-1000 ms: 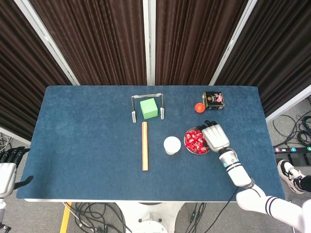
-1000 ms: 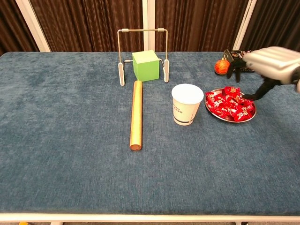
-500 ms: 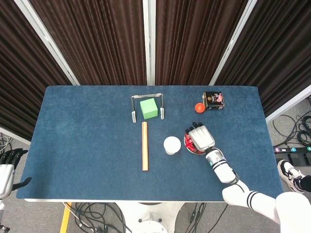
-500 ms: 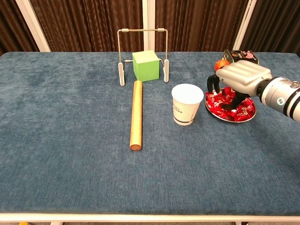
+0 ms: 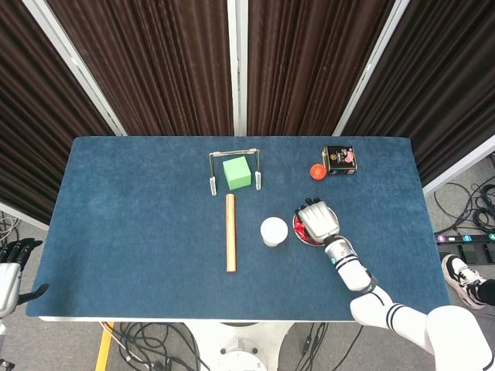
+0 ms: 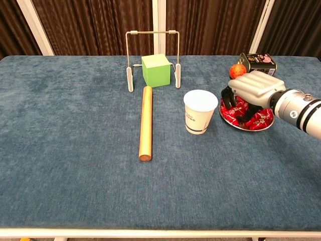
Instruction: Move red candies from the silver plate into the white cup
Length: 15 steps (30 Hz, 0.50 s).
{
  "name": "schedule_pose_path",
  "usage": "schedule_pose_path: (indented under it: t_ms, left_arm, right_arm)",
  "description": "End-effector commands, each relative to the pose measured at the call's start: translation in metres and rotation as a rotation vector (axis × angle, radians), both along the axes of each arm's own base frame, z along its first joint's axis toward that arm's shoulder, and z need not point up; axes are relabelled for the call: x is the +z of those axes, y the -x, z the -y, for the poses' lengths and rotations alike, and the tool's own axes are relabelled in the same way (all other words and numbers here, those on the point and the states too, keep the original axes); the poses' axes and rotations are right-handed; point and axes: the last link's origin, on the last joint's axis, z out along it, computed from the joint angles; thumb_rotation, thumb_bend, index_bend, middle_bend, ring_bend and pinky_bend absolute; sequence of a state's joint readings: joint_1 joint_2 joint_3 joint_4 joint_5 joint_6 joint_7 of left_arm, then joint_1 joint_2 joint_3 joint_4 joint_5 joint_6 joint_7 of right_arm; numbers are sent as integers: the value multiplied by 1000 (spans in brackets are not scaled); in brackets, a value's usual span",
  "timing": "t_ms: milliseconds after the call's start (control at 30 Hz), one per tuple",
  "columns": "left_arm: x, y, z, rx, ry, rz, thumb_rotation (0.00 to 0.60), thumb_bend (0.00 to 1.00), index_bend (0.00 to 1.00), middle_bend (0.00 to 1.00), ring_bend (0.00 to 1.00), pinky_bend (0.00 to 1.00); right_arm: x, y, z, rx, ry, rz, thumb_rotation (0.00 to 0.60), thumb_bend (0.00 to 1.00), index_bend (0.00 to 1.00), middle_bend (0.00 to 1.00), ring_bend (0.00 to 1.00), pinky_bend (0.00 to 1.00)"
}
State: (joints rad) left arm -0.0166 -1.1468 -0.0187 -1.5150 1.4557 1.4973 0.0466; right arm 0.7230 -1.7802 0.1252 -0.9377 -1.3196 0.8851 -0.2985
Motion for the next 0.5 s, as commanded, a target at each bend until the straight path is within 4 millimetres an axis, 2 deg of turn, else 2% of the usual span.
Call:
schedule_pose_path:
  t_ms: [33, 300, 500]
  left_arm:
    - [0, 1, 1, 1, 0, 1, 600, 0, 267, 283, 197, 217]
    - [-1, 1, 1, -3, -1, 3, 600, 0, 267, 283, 197, 217]
    - [1, 0, 2, -4, -3, -2, 600, 0, 267, 283, 197, 217]
  right_arm:
    - [3, -1, 1, 8, 8, 13, 600, 281, 572, 517, 277, 340]
    - [34, -9, 0, 51, 62, 88, 600, 293, 593, 523, 279, 343]
    - [71, -34, -10, 125, 103, 202, 600, 302, 594, 524, 279, 343]
